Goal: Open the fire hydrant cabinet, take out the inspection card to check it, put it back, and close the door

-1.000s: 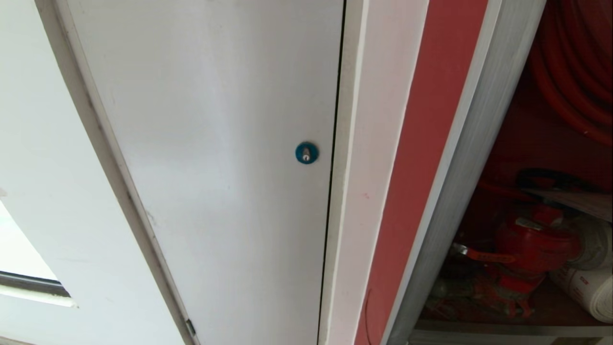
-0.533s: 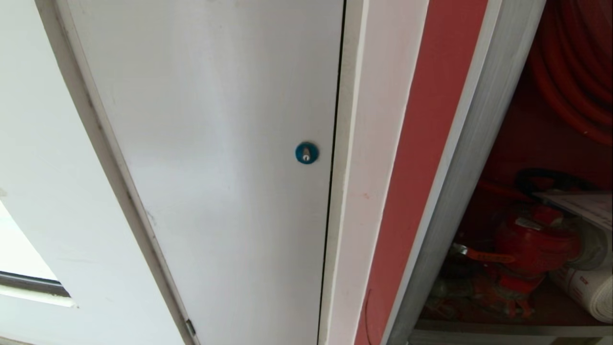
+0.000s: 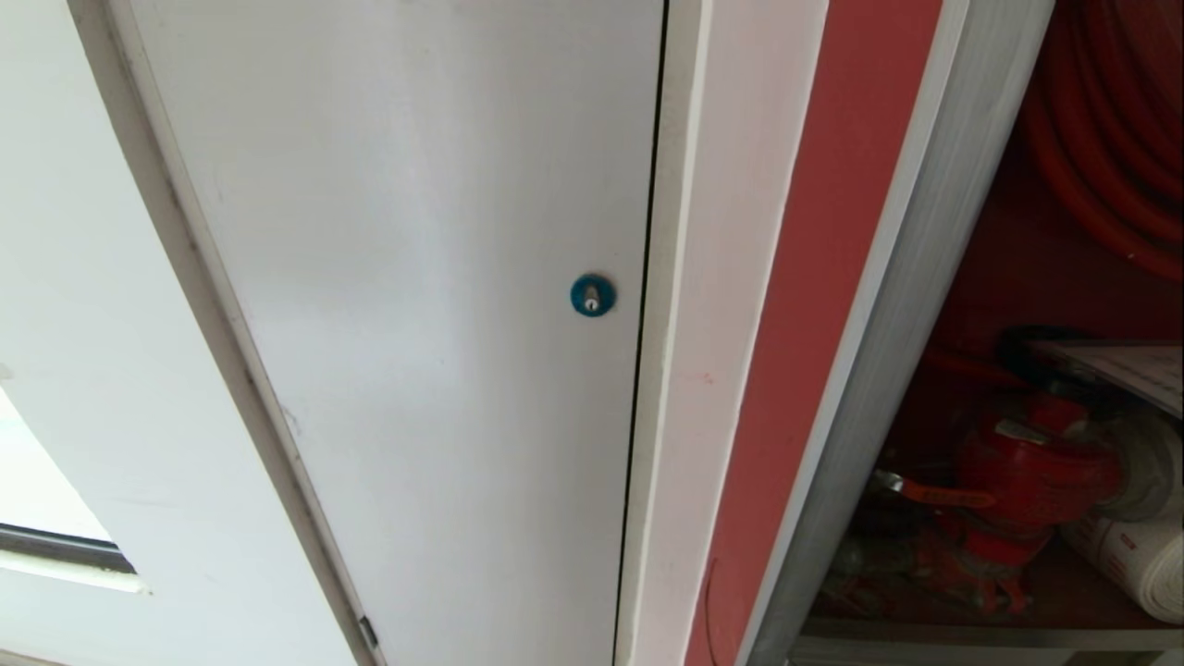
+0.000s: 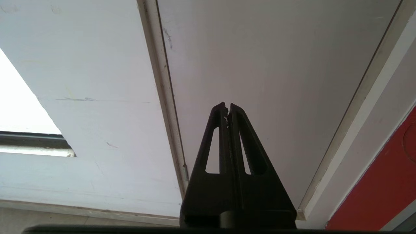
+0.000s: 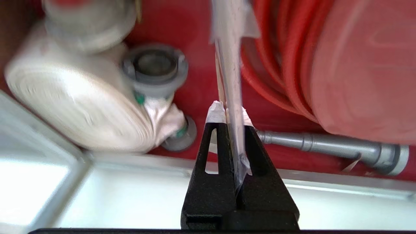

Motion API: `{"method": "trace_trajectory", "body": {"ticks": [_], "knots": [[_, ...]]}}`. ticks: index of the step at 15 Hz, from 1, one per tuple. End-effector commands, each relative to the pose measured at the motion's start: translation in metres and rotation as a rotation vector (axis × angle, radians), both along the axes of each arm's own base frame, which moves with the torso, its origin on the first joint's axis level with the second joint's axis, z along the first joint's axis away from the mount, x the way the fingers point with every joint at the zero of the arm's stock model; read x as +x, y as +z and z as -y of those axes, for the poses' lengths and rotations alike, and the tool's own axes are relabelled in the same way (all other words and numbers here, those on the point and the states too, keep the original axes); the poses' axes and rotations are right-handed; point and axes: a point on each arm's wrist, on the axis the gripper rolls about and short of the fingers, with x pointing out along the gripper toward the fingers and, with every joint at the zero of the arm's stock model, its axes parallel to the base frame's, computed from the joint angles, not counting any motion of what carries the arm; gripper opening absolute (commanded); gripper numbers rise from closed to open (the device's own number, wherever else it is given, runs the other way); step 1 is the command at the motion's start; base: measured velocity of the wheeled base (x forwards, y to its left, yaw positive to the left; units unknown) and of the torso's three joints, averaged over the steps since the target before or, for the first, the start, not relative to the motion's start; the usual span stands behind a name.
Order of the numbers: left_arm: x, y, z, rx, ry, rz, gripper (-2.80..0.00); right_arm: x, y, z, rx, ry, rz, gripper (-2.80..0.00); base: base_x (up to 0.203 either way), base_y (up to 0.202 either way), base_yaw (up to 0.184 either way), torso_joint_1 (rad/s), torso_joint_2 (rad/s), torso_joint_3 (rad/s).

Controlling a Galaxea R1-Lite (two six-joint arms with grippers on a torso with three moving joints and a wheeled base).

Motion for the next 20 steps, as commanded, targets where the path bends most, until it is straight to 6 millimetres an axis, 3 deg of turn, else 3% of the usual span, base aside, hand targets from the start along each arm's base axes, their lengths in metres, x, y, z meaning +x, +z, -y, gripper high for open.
{"method": "trace_trajectory", "body": {"ticks": [1, 4, 11, 20], "knots": [[0.0, -0.002, 0.0, 0.0, 0.001, -0.005, -2.8, -0.006, 0.002, -0.007, 0.011, 0.016, 0.04, -2.8, 0.0, 0.0, 0.0, 0.0, 0.0, 0.0], [0.0, -0.002, 0.0, 0.0, 0.001, -0.005, -2.8, -0.018, 0.004, -0.014, 0.003, -0.131, 0.099, -2.8, 0.0, 0.0, 0.0, 0.0, 0.0, 0.0], [0.0, -0.002, 0.0, 0.0, 0.001, -0.006, -2.8, -0.049, 0.009, -0.025, -0.023, -0.177, 0.213, -2.8, 0.0, 0.0, 0.0, 0.0, 0.0, 0.0], [0.0, -0.002, 0.0, 0.0, 0.001, -0.005, -2.8, -0.056, 0.002, -0.02, 0.327, 0.064, 0.312, -2.8, 0.0, 0.0, 0.0, 0.003, 0.0, 0.0]]}}
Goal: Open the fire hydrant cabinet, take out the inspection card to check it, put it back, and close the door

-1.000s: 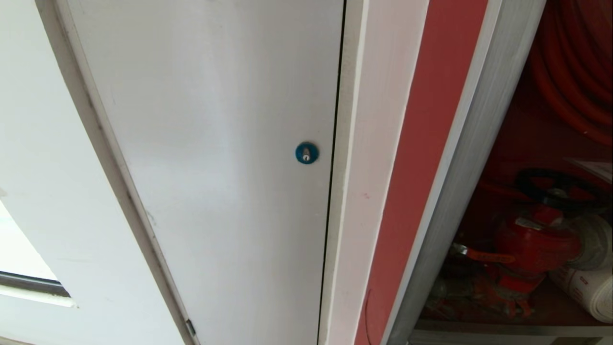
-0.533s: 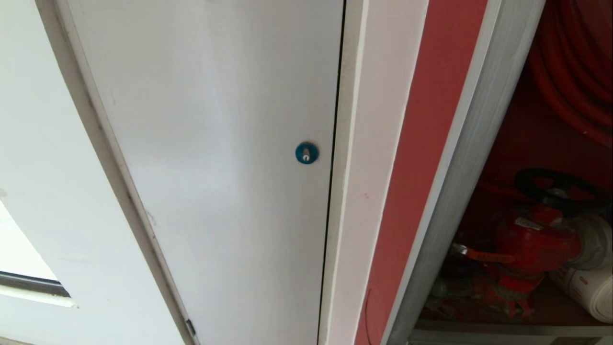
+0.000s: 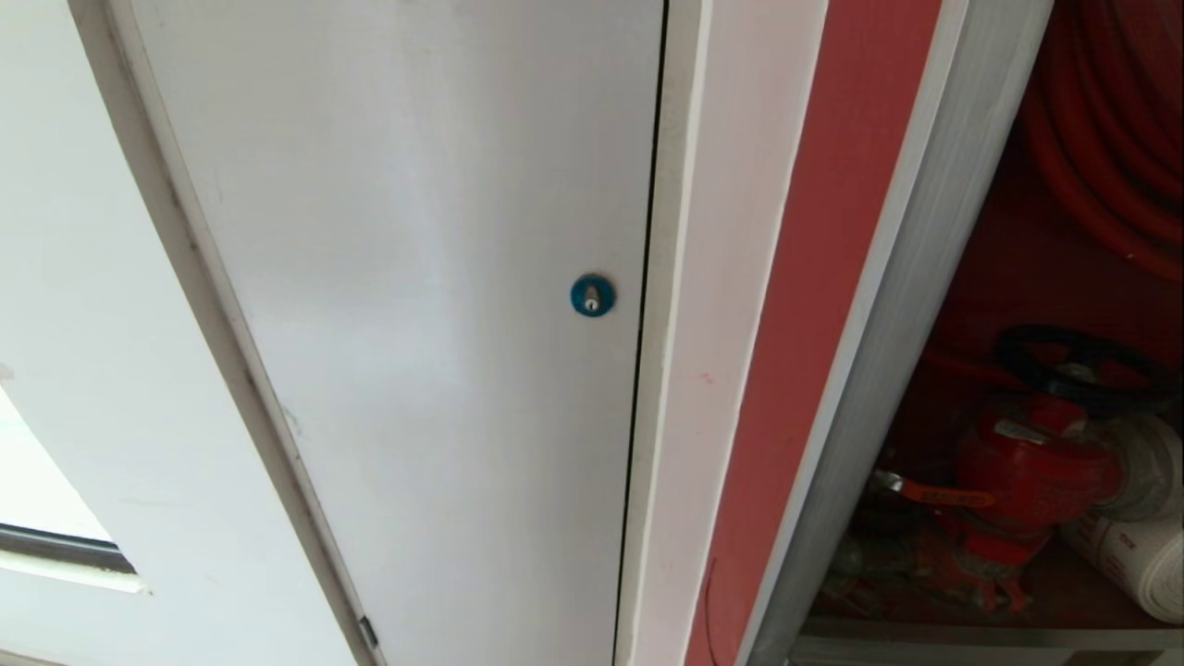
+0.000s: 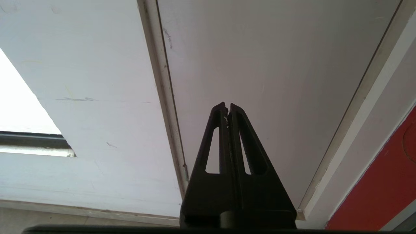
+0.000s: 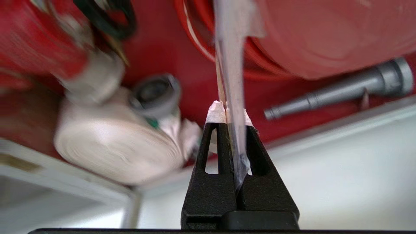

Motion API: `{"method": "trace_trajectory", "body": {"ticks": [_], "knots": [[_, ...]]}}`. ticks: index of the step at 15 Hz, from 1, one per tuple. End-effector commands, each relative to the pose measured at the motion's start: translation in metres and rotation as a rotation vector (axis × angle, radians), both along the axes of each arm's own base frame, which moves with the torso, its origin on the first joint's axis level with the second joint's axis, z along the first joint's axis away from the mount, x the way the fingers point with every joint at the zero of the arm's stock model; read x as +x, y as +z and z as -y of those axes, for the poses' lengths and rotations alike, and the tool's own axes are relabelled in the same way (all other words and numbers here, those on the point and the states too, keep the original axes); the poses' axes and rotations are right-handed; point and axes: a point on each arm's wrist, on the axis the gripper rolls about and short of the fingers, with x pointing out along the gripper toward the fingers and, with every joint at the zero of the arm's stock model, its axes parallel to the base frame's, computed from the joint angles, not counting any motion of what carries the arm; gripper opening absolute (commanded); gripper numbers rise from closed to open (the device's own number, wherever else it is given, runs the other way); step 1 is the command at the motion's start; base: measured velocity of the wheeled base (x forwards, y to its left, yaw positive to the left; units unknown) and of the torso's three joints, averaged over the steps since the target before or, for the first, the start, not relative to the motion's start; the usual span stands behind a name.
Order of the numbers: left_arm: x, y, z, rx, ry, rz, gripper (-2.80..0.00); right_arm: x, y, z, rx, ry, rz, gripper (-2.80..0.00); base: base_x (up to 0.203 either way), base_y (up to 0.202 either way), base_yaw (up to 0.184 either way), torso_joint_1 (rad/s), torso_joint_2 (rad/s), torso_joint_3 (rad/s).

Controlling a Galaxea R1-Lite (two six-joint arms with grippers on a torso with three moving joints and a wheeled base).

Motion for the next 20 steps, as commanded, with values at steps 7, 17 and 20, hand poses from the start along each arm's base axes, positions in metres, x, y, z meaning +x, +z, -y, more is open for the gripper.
{"method": "trace_trajectory", "body": {"ticks": [7, 17, 20], "knots": [[0.0, -0.002, 0.0, 0.0, 0.0, -0.004, -2.8, 0.002, -0.013, -0.002, 0.359, 0.3, 0.025, -2.8, 0.0, 0.0, 0.0, 0.0, 0.0, 0.0], [0.0, -0.002, 0.0, 0.0, -0.001, -0.005, -2.8, -0.009, -0.028, -0.012, 1.045, 0.802, -0.227, -2.8, 0.0, 0.0, 0.0, 0.0, 0.0, 0.0], [0.0, -0.002, 0.0, 0.0, -0.001, -0.004, -2.8, -0.017, -0.032, -0.015, 1.245, 0.908, -0.359, -2.8, 0.0, 0.0, 0.0, 0.0, 0.0, 0.0]]}}
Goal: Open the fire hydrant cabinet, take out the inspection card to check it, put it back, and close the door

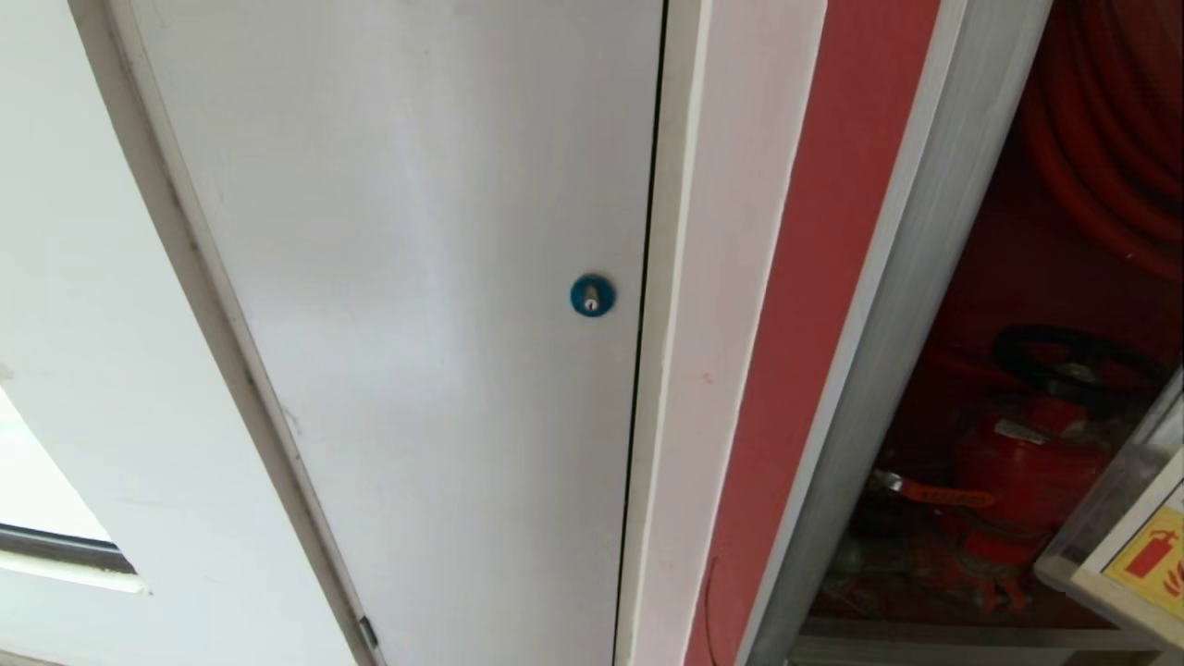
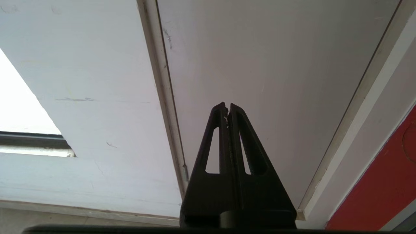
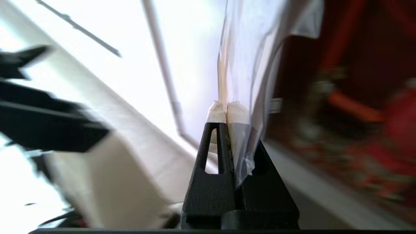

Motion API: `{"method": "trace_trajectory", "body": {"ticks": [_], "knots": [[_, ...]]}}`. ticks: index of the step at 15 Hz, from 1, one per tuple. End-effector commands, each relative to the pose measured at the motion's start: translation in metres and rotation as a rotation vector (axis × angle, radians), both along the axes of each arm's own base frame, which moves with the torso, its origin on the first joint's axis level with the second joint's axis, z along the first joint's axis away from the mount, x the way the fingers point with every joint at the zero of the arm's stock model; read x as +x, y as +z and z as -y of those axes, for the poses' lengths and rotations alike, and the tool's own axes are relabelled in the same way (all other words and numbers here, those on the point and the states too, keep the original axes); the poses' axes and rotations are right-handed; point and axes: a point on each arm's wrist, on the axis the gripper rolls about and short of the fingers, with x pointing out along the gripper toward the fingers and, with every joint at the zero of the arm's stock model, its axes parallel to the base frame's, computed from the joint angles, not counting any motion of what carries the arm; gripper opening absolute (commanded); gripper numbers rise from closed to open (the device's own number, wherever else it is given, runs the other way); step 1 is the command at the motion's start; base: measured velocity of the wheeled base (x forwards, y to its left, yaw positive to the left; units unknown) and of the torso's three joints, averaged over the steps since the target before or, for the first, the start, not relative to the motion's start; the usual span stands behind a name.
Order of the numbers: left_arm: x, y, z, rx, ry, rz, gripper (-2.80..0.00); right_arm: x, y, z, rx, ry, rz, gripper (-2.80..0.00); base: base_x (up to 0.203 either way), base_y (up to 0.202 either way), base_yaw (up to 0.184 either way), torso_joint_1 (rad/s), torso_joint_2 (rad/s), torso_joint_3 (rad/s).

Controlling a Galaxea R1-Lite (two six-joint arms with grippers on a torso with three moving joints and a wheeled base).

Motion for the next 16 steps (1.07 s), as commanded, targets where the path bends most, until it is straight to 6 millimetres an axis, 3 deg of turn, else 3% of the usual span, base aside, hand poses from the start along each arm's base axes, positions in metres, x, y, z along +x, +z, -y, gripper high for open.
{"method": "trace_trajectory", "body": {"ticks": [1, 4, 10, 16], "knots": [[0.0, -0.002, 0.0, 0.0, -0.002, -0.005, -2.8, -0.002, -0.003, -0.001, 0.04, 0.08, -0.039, -2.8, 0.0, 0.0, 0.0, 0.0, 0.0, 0.0], [0.0, -0.002, 0.0, 0.0, 0.001, -0.005, -2.8, 0.008, -0.012, -0.004, 0.066, 0.209, -0.163, -2.8, 0.0, 0.0, 0.0, 0.0, 0.0, 0.0], [0.0, -0.002, 0.0, 0.0, 0.0, -0.005, -2.8, 0.039, -0.009, -0.01, 0.113, 0.397, -0.291, -2.8, 0.0, 0.0, 0.0, 0.0, 0.0, 0.0], [0.0, -0.002, 0.0, 0.0, -0.001, -0.005, -2.8, 0.079, 0.012, -0.021, 0.094, 0.571, -0.318, -2.8, 0.0, 0.0, 0.0, 0.0, 0.0, 0.0]]}}
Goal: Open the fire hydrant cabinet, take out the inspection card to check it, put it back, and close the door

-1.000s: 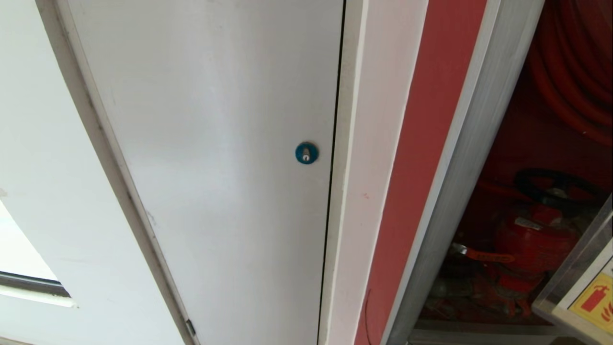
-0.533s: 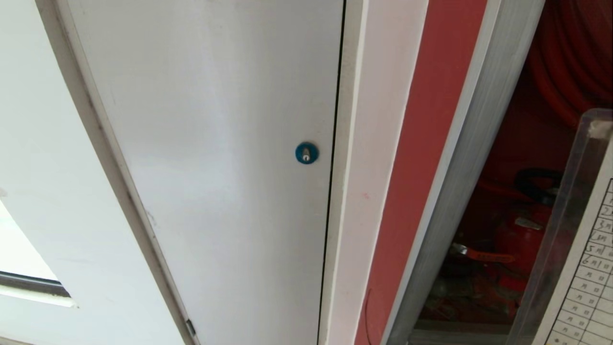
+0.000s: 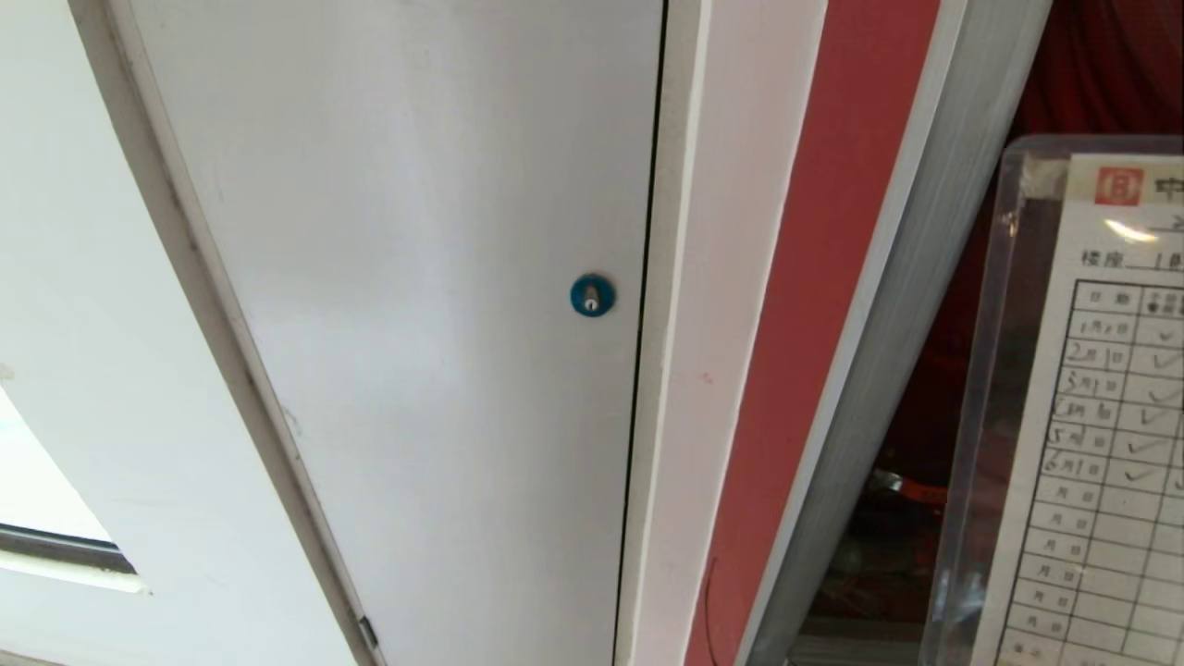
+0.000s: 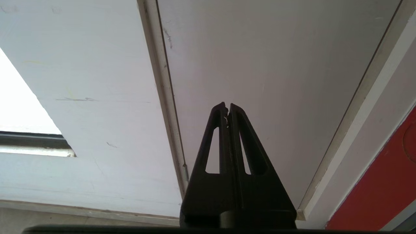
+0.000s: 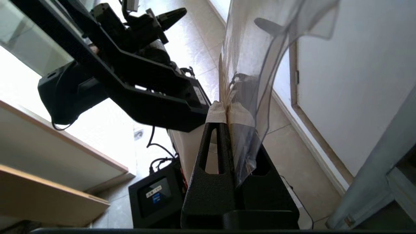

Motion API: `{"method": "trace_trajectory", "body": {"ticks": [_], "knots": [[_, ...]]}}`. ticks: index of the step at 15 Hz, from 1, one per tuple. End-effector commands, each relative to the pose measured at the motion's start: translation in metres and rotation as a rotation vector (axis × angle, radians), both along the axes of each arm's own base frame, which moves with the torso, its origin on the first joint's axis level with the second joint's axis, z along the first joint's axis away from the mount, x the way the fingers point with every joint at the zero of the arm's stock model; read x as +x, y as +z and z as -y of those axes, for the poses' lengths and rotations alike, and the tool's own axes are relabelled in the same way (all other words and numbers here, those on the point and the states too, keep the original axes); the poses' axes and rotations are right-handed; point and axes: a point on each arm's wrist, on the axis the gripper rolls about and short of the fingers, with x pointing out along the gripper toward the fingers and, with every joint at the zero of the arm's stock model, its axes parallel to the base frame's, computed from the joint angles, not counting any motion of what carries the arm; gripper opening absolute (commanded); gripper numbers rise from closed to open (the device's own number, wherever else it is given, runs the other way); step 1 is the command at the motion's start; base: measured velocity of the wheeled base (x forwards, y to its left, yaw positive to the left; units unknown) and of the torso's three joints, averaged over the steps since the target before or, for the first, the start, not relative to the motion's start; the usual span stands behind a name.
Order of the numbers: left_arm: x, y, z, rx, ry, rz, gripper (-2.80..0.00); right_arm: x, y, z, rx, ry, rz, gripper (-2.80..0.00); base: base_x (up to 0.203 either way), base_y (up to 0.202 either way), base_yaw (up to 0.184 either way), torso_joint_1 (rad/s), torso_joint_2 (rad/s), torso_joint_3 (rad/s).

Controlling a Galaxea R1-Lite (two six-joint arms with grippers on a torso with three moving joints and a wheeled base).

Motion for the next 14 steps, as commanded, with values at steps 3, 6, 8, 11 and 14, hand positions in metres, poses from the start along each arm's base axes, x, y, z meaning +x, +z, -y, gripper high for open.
{"method": "trace_trajectory", "body": {"ticks": [3, 6, 8, 11, 14], "knots": [[0.0, -0.002, 0.0, 0.0, 0.0, -0.005, -2.8, 0.042, 0.014, -0.015, -0.009, 0.068, -0.03, -2.8, 0.0, 0.0, 0.0, 0.0, 0.0, 0.0], [0.0, -0.002, 0.0, 0.0, 0.001, -0.005, -2.8, 0.059, 0.017, -0.03, -0.021, 0.138, -0.046, -2.8, 0.0, 0.0, 0.0, 0.0, 0.0, 0.0], [0.0, -0.002, 0.0, 0.0, 0.001, -0.005, -2.8, 0.07, 0.015, -0.041, -0.034, 0.161, -0.058, -2.8, 0.0, 0.0, 0.0, 0.0, 0.0, 0.0], [0.0, -0.002, 0.0, 0.0, -0.001, -0.005, -2.8, 0.078, 0.013, -0.049, -0.036, 0.188, -0.059, -2.8, 0.0, 0.0, 0.0, 0.0, 0.0, 0.0], [0.0, -0.002, 0.0, 0.0, 0.0, -0.005, -2.8, 0.082, 0.016, -0.052, -0.007, 0.185, -0.073, -2.8, 0.0, 0.0, 0.0, 0.0, 0.0, 0.0]]}}
